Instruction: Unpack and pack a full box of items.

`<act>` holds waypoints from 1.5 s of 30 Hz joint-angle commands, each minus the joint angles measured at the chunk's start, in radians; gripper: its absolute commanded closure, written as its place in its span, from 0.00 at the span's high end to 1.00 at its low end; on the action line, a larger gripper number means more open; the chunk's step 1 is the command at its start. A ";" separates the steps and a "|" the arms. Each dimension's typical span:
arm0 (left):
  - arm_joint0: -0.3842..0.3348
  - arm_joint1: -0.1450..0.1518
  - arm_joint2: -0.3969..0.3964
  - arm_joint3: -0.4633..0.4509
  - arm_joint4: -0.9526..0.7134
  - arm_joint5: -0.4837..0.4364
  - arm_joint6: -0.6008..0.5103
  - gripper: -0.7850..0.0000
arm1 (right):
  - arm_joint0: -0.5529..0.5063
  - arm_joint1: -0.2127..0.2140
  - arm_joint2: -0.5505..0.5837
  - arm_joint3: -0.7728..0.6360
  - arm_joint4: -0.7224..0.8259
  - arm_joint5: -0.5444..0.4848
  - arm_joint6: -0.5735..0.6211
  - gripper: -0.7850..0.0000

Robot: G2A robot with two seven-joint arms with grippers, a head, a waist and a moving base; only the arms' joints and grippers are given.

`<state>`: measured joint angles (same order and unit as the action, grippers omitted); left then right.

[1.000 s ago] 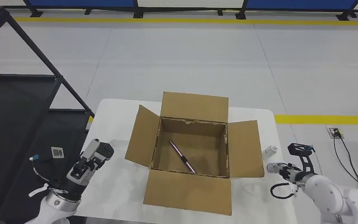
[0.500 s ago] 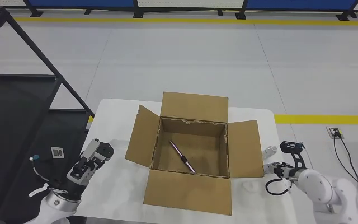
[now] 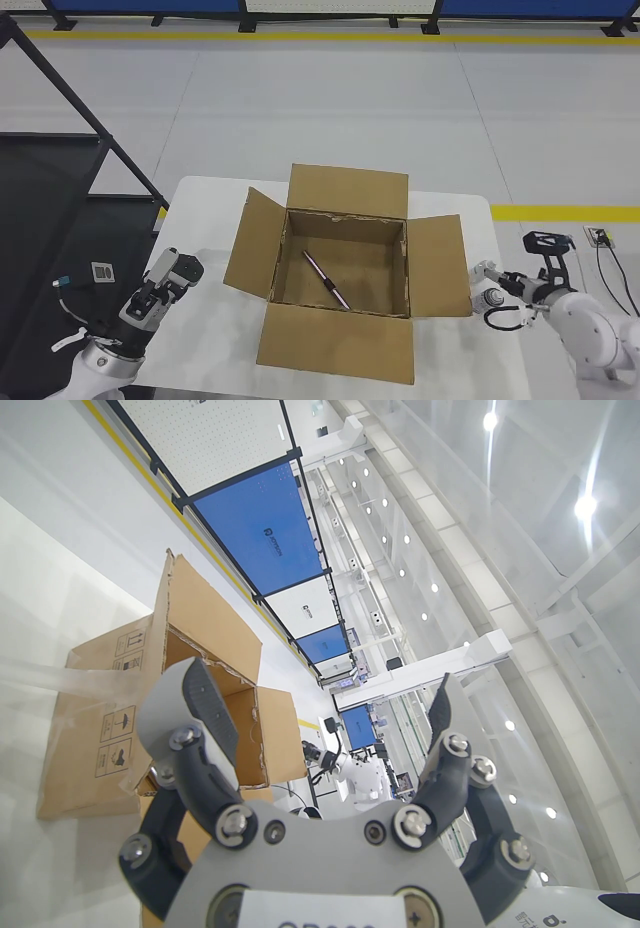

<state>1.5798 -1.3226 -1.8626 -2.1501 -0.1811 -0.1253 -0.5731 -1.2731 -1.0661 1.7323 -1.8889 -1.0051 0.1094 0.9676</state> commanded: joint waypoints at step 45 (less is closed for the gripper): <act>0.098 0.002 -0.122 0.021 -0.182 -0.071 0.050 1.00 | 1.031 -0.543 -1.377 1.280 0.394 -0.122 -0.019 0.93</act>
<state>1.6774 -1.3201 -1.9844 -2.1287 -0.3629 -0.1963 -0.5231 -0.2425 -1.6016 0.3561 -0.6320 -0.6137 -0.0068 0.9550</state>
